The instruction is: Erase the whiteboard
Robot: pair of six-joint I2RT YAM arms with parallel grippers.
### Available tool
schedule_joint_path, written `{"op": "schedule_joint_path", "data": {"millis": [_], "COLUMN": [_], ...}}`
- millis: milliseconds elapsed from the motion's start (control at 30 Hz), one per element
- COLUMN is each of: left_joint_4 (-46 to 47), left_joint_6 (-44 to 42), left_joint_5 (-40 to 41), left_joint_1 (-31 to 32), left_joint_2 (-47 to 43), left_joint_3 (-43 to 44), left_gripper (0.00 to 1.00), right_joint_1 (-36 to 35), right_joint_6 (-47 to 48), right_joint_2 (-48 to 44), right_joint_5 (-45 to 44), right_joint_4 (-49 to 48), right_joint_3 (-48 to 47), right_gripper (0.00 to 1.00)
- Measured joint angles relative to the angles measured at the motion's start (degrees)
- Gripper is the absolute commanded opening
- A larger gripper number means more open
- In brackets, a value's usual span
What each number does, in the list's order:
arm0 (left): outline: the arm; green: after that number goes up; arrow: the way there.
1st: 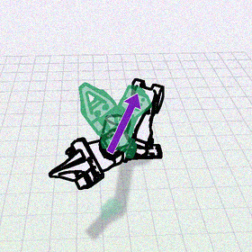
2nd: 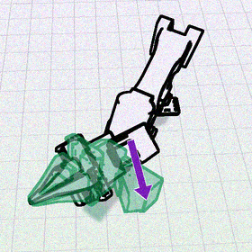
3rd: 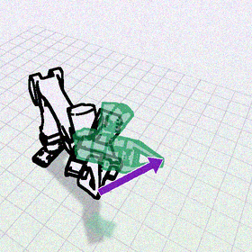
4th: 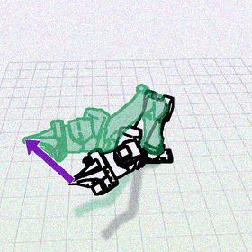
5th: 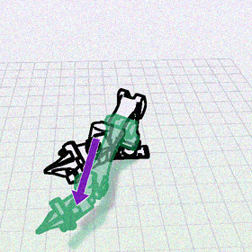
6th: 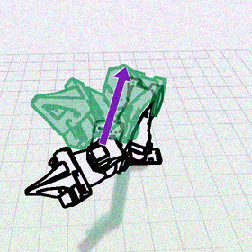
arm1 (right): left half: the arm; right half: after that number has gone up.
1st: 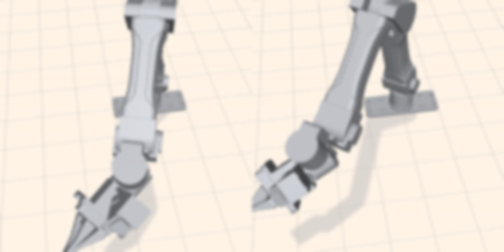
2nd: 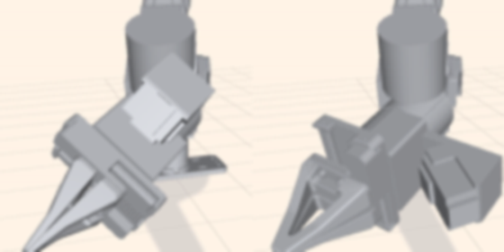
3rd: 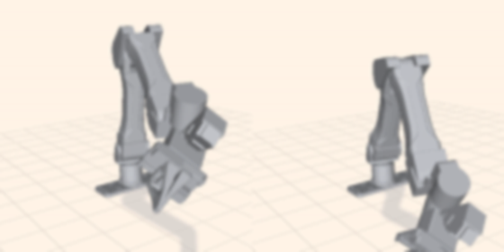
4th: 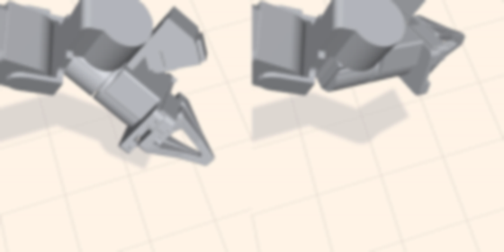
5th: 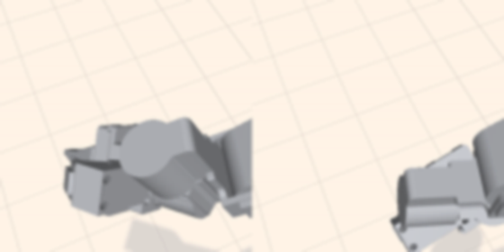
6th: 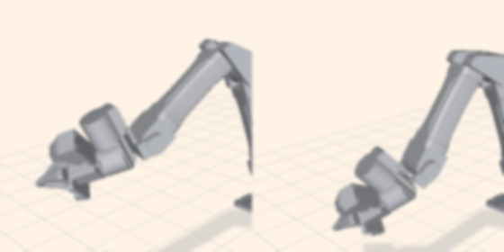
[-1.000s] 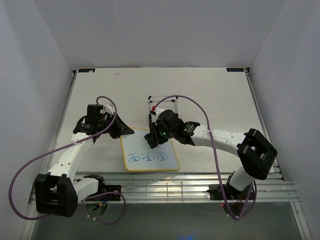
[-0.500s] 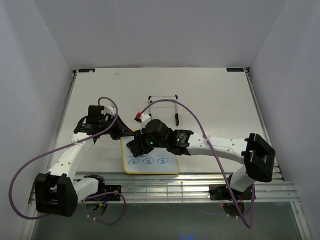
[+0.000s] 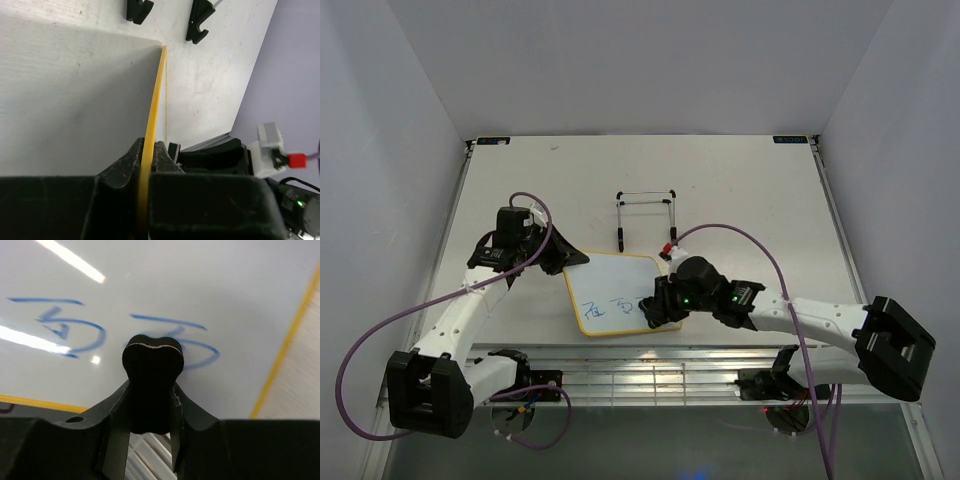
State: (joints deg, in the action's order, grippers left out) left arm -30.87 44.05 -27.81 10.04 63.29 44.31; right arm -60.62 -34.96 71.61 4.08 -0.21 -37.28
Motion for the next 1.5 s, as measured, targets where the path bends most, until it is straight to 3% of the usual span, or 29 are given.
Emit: {"op": "schedule_joint_path", "data": {"millis": [267,600,833,1200,1500], "left_joint_4": [0.7,3.1,3.1,3.5,4.8], "left_joint_6": [0.1,-2.4,-2.5,-4.4,-5.7], "left_joint_5": [0.0,-3.1,-3.3,-5.2,-6.7], "left_joint_1": [-1.9,-2.6,-2.6,-2.9,-3.7], "left_joint_2": [0.3,2.3,2.4,3.0,4.0], "left_joint_3": [0.2,0.2,0.2,0.2,-0.1], "left_gripper": [0.00,0.00,0.00,0.00,0.00], "right_joint_1": [11.1,14.8,12.7,-0.5,3.1], "right_joint_6": [2.3,8.1,7.1,2.8,2.3], "right_joint_2": [-4.1,2.2,5.5,8.5,11.0], "right_joint_5": [2.8,8.5,14.1,12.5,14.7], "right_joint_4": [1.5,3.3,-0.3,-2.5,-6.9], "right_joint_3": [11.1,2.3,-1.1,-10.0,-8.6], "right_gripper": [0.08,0.08,0.08,0.08,0.08]}}
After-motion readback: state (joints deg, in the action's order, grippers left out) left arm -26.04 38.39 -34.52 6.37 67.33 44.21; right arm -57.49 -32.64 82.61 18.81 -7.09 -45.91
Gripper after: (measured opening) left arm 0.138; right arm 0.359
